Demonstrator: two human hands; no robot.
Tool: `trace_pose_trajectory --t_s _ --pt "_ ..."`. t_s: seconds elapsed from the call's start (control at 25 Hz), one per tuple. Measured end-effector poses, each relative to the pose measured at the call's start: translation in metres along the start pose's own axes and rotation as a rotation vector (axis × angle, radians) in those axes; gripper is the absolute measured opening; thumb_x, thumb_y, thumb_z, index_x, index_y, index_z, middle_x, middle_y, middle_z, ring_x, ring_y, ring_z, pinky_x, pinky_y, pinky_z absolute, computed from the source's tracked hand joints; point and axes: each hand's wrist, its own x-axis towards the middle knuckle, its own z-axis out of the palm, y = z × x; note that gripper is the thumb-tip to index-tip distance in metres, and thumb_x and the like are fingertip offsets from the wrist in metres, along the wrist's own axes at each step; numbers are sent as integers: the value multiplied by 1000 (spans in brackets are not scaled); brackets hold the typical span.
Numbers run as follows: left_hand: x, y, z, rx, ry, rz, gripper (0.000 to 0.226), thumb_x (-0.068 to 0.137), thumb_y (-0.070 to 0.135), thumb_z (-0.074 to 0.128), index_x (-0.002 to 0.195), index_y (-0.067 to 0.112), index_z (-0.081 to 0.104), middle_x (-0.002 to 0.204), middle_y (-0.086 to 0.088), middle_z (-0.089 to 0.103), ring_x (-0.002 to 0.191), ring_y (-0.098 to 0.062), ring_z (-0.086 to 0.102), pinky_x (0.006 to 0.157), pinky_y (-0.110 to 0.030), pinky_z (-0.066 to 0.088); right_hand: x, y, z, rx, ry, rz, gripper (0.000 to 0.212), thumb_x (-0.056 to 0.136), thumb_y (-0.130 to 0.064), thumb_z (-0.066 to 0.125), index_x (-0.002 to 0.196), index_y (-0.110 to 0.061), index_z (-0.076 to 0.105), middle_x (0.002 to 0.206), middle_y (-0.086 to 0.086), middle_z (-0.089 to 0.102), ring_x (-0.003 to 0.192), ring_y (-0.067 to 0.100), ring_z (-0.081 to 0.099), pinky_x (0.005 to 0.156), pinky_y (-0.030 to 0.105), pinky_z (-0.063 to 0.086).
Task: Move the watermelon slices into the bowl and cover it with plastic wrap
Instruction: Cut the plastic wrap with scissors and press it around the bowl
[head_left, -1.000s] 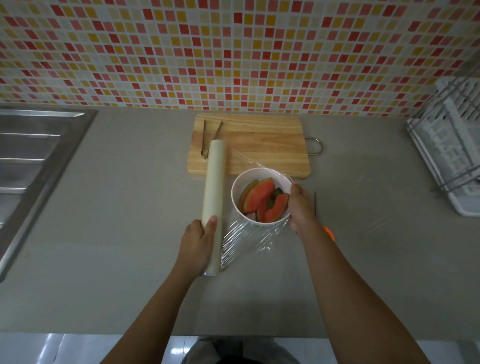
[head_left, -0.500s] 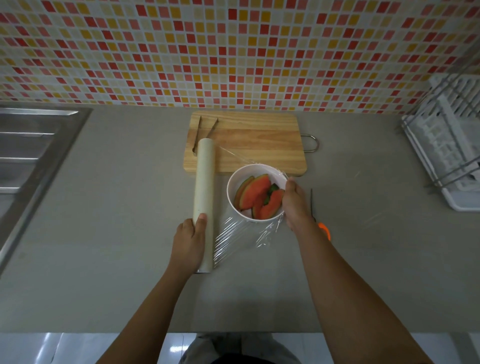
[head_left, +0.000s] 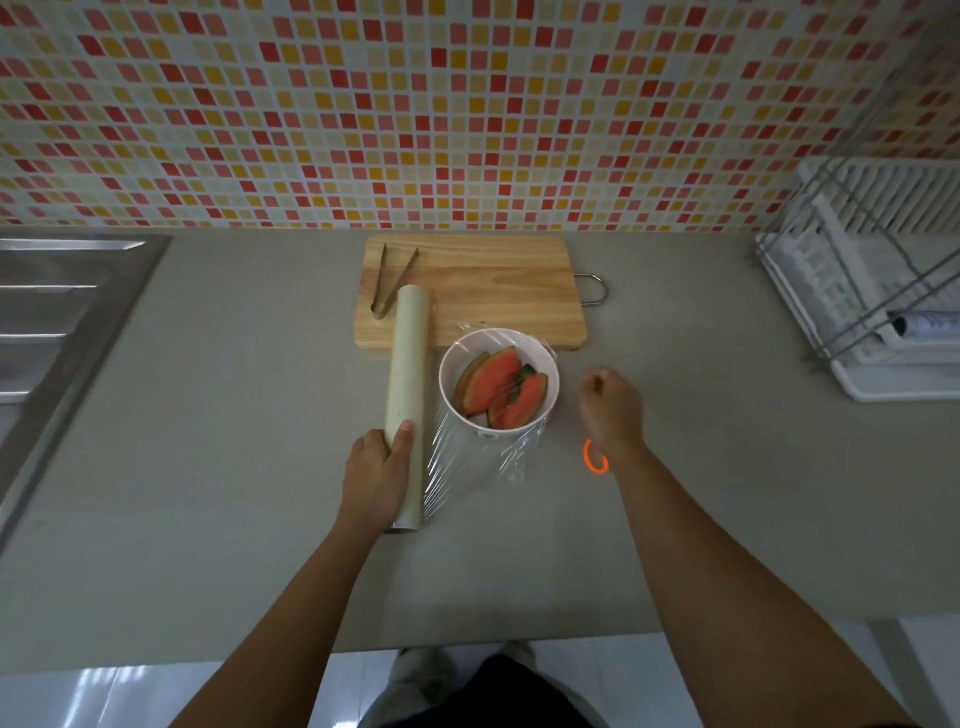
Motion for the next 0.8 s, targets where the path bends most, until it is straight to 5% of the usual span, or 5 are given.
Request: trace_pose_trajectory --t_s 0.16,0.44,0.6,0.8 --pt "-2 3 3 15 -11 0 52 96 44 39 97 -5 56 103 -24 58 97 -39 54 83 -42 41 -36 34 -4 -365 -52 97 29 83 -12 52 107 5 51 113 29 55 106 42 52 89 40 41" --pt "-10 6 5 139 3 42 47 99 35 36 114 -7 54 113 -31 54 108 -42 50 94 -44 38 -40 39 -1 -446 -39 180 32 91 -10 49 119 2 41 122 27 51 114 40 49 92 40 40" --pt "-17 6 1 97 7 18 49 95 40 44 119 -2 49 117 -26 54 112 -39 50 94 -43 38 -43 31 -6 -206 61 163 32 91 -5 44 122 3 40 118 31 49 108 44 49 87 41 40" --pt "-48 -17 4 156 10 76 47 89 35 59 113 -5 53 107 -25 55 103 -39 51 87 -41 40 -54 10 -4 192 79 -118 28 94 -20 44 117 -6 52 104 15 63 95 31 59 75 29 40"
